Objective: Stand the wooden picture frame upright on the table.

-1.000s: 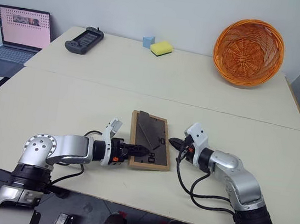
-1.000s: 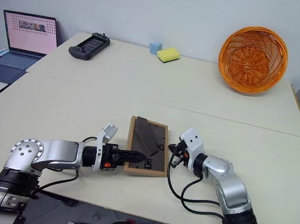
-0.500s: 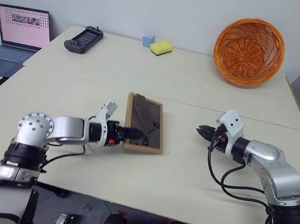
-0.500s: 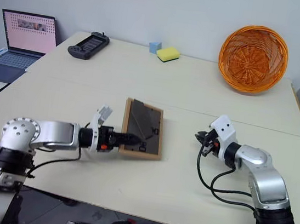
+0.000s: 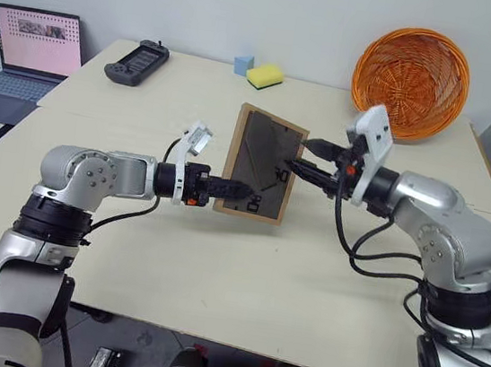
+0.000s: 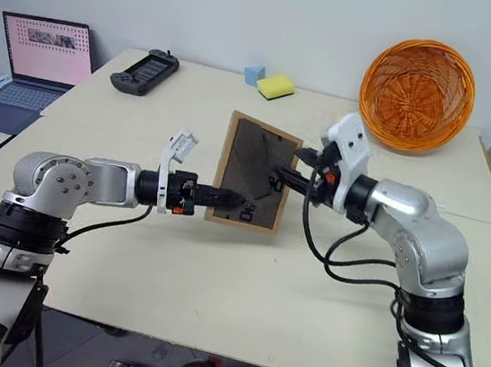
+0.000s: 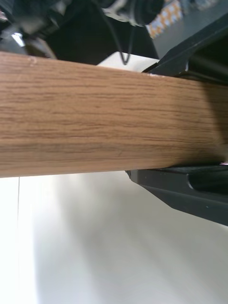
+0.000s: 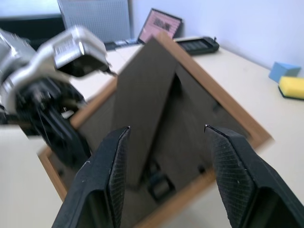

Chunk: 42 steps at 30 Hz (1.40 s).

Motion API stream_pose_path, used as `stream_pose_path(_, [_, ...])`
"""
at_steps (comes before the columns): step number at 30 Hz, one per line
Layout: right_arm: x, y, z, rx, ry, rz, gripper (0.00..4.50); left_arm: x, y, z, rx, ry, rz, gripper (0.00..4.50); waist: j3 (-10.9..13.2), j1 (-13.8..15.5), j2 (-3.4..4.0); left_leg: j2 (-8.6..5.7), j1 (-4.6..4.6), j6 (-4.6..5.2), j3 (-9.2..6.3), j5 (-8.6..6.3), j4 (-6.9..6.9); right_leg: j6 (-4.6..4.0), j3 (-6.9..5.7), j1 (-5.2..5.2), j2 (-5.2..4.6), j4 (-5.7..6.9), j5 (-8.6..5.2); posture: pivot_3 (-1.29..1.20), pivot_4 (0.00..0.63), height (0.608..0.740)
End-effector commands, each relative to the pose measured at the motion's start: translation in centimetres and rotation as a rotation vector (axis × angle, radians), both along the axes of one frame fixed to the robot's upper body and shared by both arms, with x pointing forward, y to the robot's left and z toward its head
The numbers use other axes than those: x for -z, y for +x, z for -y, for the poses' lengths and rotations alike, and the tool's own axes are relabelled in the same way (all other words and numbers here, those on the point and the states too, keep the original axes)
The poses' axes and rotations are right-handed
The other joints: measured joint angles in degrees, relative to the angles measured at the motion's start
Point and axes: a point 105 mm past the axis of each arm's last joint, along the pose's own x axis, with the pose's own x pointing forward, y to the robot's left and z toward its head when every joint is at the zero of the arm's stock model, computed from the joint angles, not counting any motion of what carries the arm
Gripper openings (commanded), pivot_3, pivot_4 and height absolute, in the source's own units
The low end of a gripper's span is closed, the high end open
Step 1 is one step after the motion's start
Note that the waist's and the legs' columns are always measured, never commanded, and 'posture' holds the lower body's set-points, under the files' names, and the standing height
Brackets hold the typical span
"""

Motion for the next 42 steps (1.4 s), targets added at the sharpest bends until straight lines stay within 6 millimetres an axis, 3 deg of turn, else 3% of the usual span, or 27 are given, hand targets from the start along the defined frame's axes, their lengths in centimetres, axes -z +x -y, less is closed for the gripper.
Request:
stream_pose_path(1, [-1.1, -0.6, -0.8, -0.036, 0.037, 0.006, 2.65, -2.1, 0.1, 0.4, 0.053, -0.012, 0.111, 1.29, 0.00, 0.01, 0.00, 0.00, 0.00, 0.00, 0.00, 0.00, -0.01, 0.00, 0.00, -0.01, 0.00, 0.00, 0.00, 0.00, 0.150, 0.740])
stream_pose_path(14, [-0.5, -0.9, -2.7, -0.091, 0.054, -0.033, 2.65, -2.2, 0.0, 0.3, 0.065, -0.007, 0.140, 1.29, 0.02, -0.06, 0.03, 0.02, -0.03, 0.02, 0.00, -0.01, 0.00, 0.00, 0.01, -0.06, 0.01, 0.04, 0.00, 0.00, 0.150, 0.740])
stream_pose_path(28, [0.5, 0.8, -0.8, -0.019, 0.013, -0.026, 2.65, -2.4, 0.0, 0.2, 0.056, -0.016, 0.139, 1.29, 0.02, -0.05, 0.03, 0.02, -0.03, 0.02, 0.01, -0.01, 0.02, 0.00, 0.00, -0.06, 0.01, 0.06, 0.00, 0.00, 0.150, 0.740])
stream_pose_path(37, [-0.6, -0.7, -2.9, -0.086, 0.075, -0.034, 2.65, -2.1, 0.9, 0.1, 0.031, -0.014, 0.131, 1.29, 0.02, -0.08, 0.03, 0.03, -0.02, 0.02, 0.00, 0.00, 0.03, -0.01, 0.00, -0.07, 0.01, 0.11, 0.00, 0.00, 0.150, 0.740])
stream_pose_path(42, [-0.6, -1.3, -3.1, -0.094, 0.075, -0.039, 2.65, -1.8, 1.6, -0.3, 0.008, -0.005, 0.129, 1.29, 0.02, -0.07, 0.03, 0.03, -0.02, 0.02, -0.01, 0.00, 0.05, -0.01, -0.02, -0.07, 0.01, 0.11, 0.00, 0.00, 0.150, 0.740])
